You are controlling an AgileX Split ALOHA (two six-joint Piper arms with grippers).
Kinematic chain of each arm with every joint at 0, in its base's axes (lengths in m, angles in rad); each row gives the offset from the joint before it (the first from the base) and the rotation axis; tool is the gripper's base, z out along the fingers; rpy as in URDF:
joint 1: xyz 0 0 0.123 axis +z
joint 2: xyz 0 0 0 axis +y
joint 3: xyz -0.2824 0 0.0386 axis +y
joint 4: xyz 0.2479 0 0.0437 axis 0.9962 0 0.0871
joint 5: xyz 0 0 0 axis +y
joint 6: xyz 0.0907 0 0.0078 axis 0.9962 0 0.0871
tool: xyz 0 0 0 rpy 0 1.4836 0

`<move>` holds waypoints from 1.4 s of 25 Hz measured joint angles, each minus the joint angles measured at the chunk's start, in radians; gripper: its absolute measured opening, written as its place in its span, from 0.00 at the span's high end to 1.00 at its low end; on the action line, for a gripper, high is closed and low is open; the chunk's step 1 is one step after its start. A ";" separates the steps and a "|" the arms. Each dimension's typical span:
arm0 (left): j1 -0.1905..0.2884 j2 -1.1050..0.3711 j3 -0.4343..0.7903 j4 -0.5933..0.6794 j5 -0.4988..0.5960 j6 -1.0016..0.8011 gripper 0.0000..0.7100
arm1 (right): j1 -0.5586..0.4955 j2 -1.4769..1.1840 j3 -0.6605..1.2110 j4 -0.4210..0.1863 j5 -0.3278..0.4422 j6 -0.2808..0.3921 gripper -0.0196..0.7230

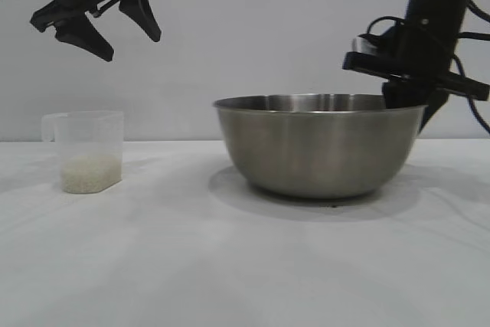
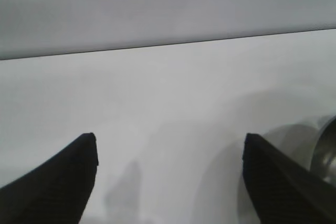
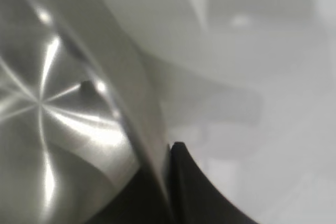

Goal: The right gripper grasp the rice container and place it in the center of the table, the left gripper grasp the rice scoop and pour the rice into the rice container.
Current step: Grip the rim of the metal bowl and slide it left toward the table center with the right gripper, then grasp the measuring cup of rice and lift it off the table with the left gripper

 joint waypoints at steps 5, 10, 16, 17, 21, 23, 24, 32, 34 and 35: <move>0.000 0.000 0.000 0.000 0.000 0.000 0.29 | 0.000 -0.001 0.000 -0.002 0.000 0.000 0.90; 0.000 0.000 0.000 0.000 0.002 0.000 0.29 | 0.000 -0.002 0.000 0.000 0.000 0.000 0.41; 0.000 0.000 0.000 0.000 0.004 0.000 0.29 | 0.000 -0.088 0.000 -0.042 0.000 0.000 0.27; 0.000 0.000 0.000 0.000 0.004 0.000 0.29 | 0.000 -0.117 0.000 -0.057 0.000 0.000 0.27; 0.000 0.000 0.000 0.000 0.008 0.000 0.29 | 0.000 -0.216 0.000 -0.123 0.009 0.000 0.27; 0.000 0.000 0.000 0.000 0.008 0.000 0.29 | 0.000 -0.266 0.000 -0.170 0.015 0.016 0.27; 0.000 0.000 0.000 0.000 0.008 0.000 0.29 | 0.000 -0.296 0.000 -0.198 0.015 0.030 0.27; 0.000 0.000 0.000 0.000 0.021 0.000 0.29 | -0.077 -0.507 0.000 -0.265 0.028 0.105 0.27; 0.000 0.000 0.000 0.000 0.021 0.000 0.29 | -0.095 -0.572 0.012 -0.271 0.029 0.105 0.27; 0.000 0.000 0.000 0.000 0.021 0.000 0.29 | -0.104 -0.606 0.022 -0.275 0.031 0.105 0.27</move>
